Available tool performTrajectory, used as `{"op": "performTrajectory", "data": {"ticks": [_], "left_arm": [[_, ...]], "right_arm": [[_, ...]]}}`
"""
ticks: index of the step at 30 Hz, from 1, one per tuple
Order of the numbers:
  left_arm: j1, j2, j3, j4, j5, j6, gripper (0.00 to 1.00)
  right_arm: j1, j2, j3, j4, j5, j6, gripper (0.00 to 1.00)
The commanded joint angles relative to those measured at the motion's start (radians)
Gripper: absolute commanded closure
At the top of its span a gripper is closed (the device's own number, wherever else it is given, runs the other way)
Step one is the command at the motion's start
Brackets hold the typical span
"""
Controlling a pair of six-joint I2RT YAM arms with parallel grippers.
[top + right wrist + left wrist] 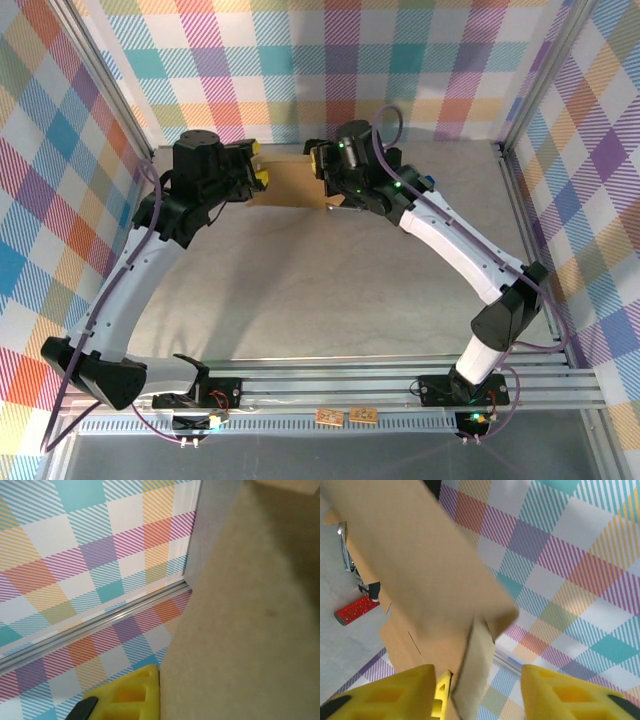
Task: Fold the paper box
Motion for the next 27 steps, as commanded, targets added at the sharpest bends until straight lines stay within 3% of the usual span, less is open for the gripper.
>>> {"op": "performTrajectory", "data": {"ticks": [1,10,14,18,24,27], "left_arm": [[0.014,-0.011,-0.031,0.055,0.034,0.000,0.60],[0.013,0.005,-0.008,0.085,0.069,0.023,0.99],[-0.018,-0.022,0.013,0.046,0.014,0.000,1.00],[-0.105,-0.036,0.050,0.022,-0.139,-0.035,1.00],[-0.205,-0.028,0.049,0.090,-0.330,-0.084,1.00],[-0.240,-0.017,0.044,0.122,-0.373,-0.095,1.00]], "right_arm": [[-0.036,-0.029,0.041,-0.111,0.000,-0.088,1.00],[-0.067,-0.024,0.057,-0.101,-0.031,-0.117,1.00],[-0.079,-0.014,0.078,-0.032,-0.061,-0.133,1.00],[-0.061,-0.012,0.100,-0.001,-0.131,-0.074,0.72],[0.047,-0.132,-0.029,0.056,0.049,0.033,0.52],[0.052,-0.159,-0.076,0.094,0.096,0.064,0.51]]}}
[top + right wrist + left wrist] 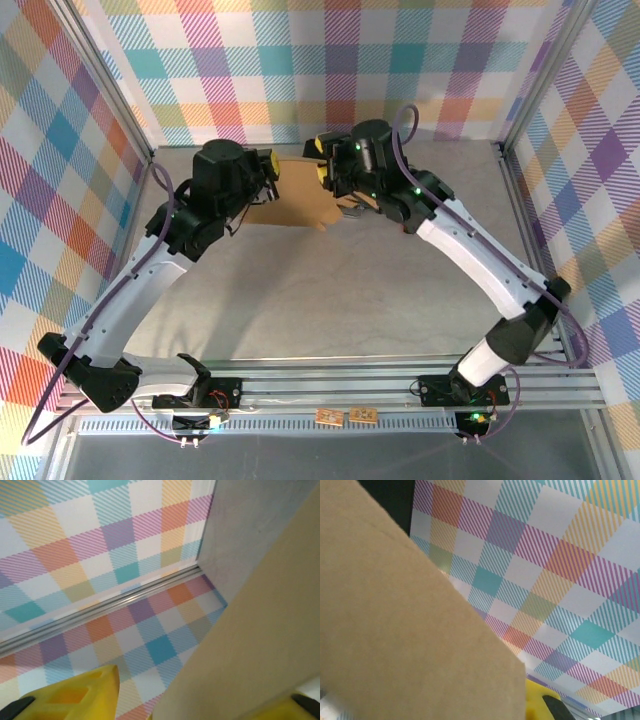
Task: Fold the paper box
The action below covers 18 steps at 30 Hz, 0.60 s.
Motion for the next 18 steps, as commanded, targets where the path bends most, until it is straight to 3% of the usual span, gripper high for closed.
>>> {"op": "performTrajectory", "data": {"ticks": [1,11,18], "left_arm": [[-0.031,-0.002,0.032,0.064,-0.085,-0.031,1.00],[-0.054,-0.004,0.016,0.092,-0.114,-0.030,1.00],[-0.057,-0.019,-0.009,0.098,-0.115,-0.033,1.00]], "right_arm": [[0.011,-0.045,-0.043,0.085,0.111,0.066,0.51],[0.017,-0.042,-0.060,0.062,0.120,0.143,0.57],[0.017,-0.004,-0.023,0.075,0.127,0.149,0.68]]}}
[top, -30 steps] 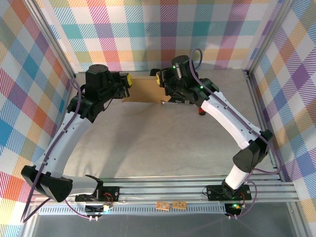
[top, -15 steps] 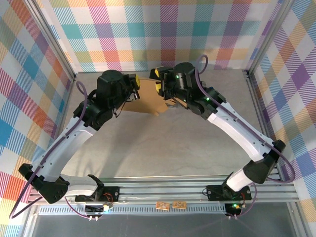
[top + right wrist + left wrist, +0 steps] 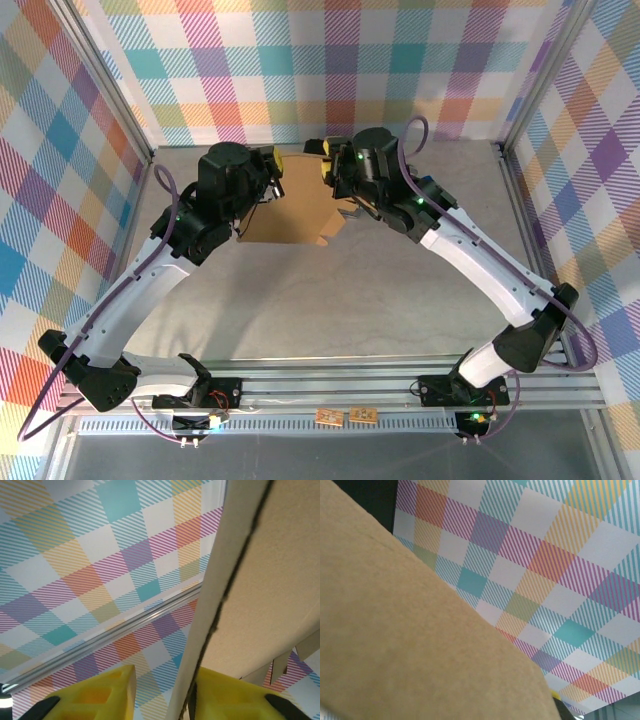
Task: Fold the paper box
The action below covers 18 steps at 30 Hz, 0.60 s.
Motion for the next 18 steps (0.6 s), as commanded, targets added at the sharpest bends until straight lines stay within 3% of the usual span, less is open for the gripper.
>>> {"op": "performTrajectory", "data": {"ticks": [1,6,15,18], "left_arm": [[-0.014,-0.024,-0.011,0.054,-0.025,-0.012,1.00],[-0.017,-0.024,-0.018,0.058,-0.021,-0.015,1.00],[-0.021,-0.041,-0.022,0.028,-0.017,-0.008,0.99],[-0.017,-0.068,-0.002,-0.038,-0.025,0.049,0.62]], "right_arm": [[0.005,0.033,0.035,0.025,-0.001,0.022,0.69],[0.016,0.048,0.042,0.031,0.011,0.027,0.74],[0.016,0.034,0.025,0.033,0.070,-0.006,1.00],[0.013,0.008,0.026,-0.017,0.091,-0.061,1.00]]}}
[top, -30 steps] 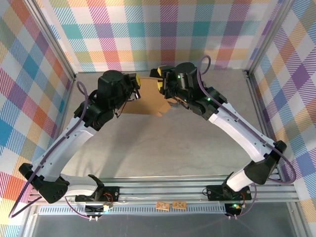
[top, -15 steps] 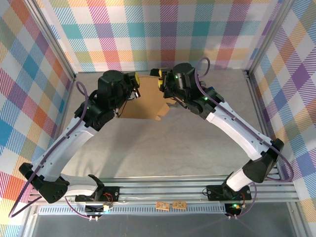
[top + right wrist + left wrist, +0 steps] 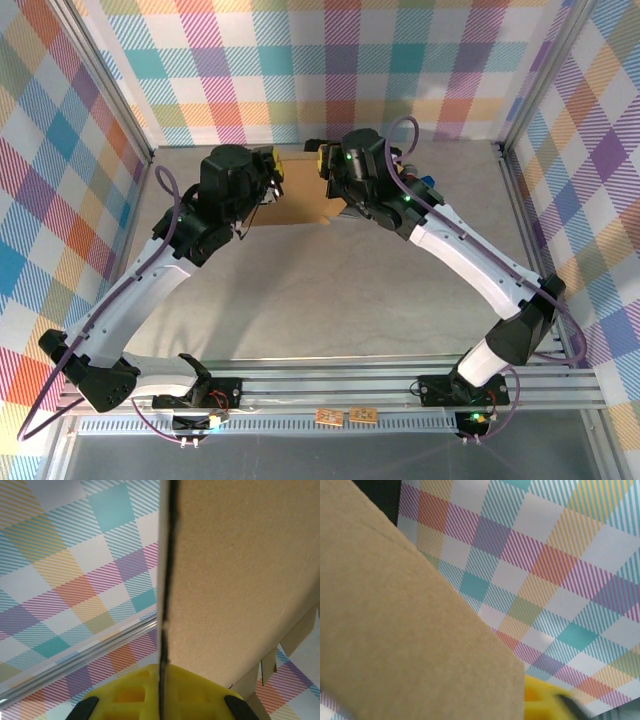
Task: Fold the paper box
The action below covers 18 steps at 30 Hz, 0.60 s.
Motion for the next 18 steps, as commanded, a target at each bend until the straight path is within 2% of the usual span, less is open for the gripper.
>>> {"op": "performTrajectory", "data": {"ticks": [1,2,4,10,13,18], "left_arm": [[-0.008,-0.068,0.042,-0.081,-0.013,0.072,0.51],[0.001,-0.078,0.072,-0.129,-0.008,0.109,0.43],[0.020,-0.085,0.142,-0.224,0.015,0.172,0.41],[0.051,-0.014,0.337,-0.405,0.187,0.286,0.50],[0.051,0.022,0.334,-0.390,0.273,0.286,0.53],[0.047,0.072,0.318,-0.282,0.337,0.286,0.61]], "right_arm": [[-0.002,-0.053,0.021,-0.052,0.052,-0.082,1.00],[-0.010,-0.064,0.019,-0.070,0.052,-0.109,1.00],[-0.025,-0.084,0.015,-0.088,0.050,-0.163,1.00],[-0.064,-0.088,0.034,-0.115,0.014,-0.220,1.00],[-0.074,-0.073,0.066,-0.124,0.003,-0.244,1.00],[-0.077,-0.057,0.090,-0.134,-0.015,-0.249,1.00]]}}
